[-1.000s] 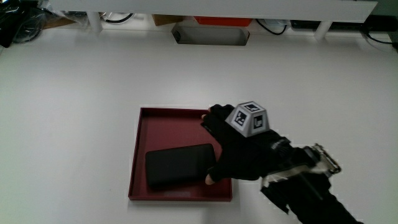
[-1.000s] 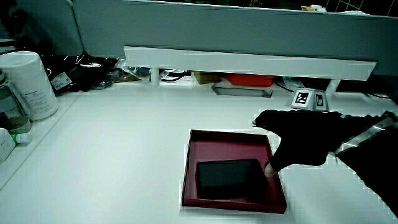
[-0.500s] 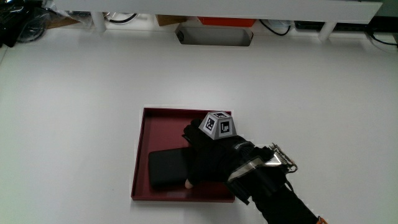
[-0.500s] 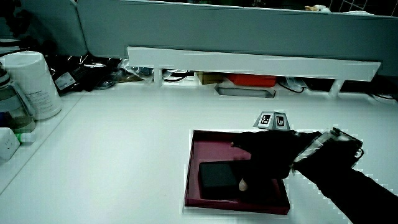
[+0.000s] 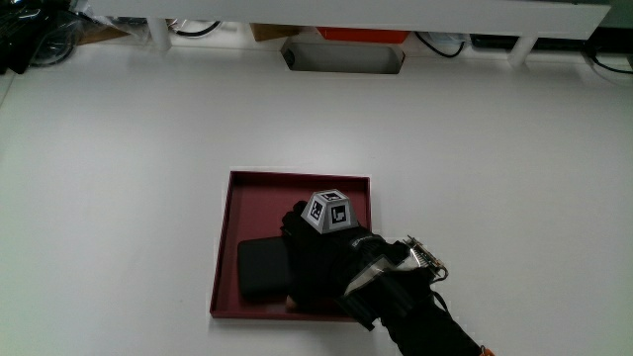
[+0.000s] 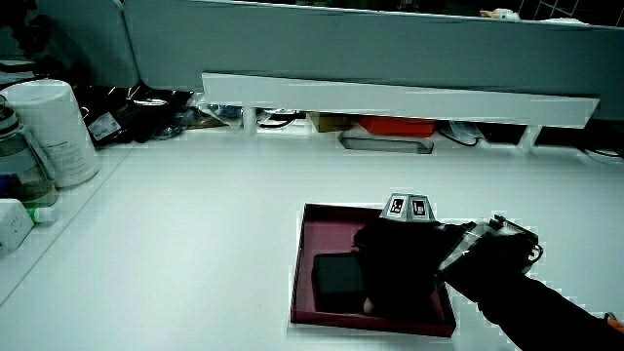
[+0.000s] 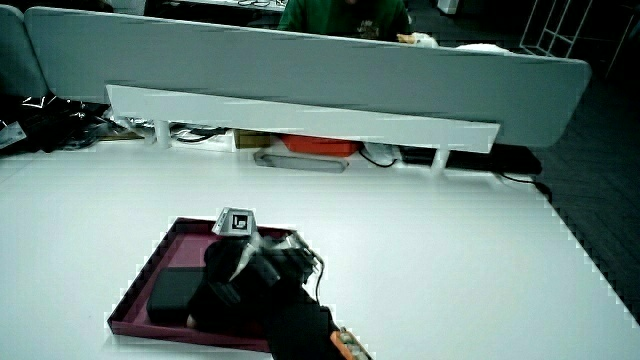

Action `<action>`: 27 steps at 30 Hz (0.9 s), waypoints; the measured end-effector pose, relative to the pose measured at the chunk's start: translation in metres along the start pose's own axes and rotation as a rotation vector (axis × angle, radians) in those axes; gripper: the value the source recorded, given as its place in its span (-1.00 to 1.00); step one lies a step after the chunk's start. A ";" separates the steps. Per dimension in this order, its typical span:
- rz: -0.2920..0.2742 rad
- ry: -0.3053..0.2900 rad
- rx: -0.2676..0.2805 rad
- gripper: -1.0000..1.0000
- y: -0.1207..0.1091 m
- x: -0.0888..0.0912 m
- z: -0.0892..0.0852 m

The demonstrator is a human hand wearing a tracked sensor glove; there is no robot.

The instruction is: Pick battery from plate

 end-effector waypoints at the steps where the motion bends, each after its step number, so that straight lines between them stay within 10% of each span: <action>1: -0.018 -0.016 0.000 0.00 0.002 0.001 -0.002; 20: 0.052 -0.099 0.140 1.00 -0.006 -0.013 -0.005; 27: 0.050 -0.103 0.193 1.00 -0.027 -0.005 0.016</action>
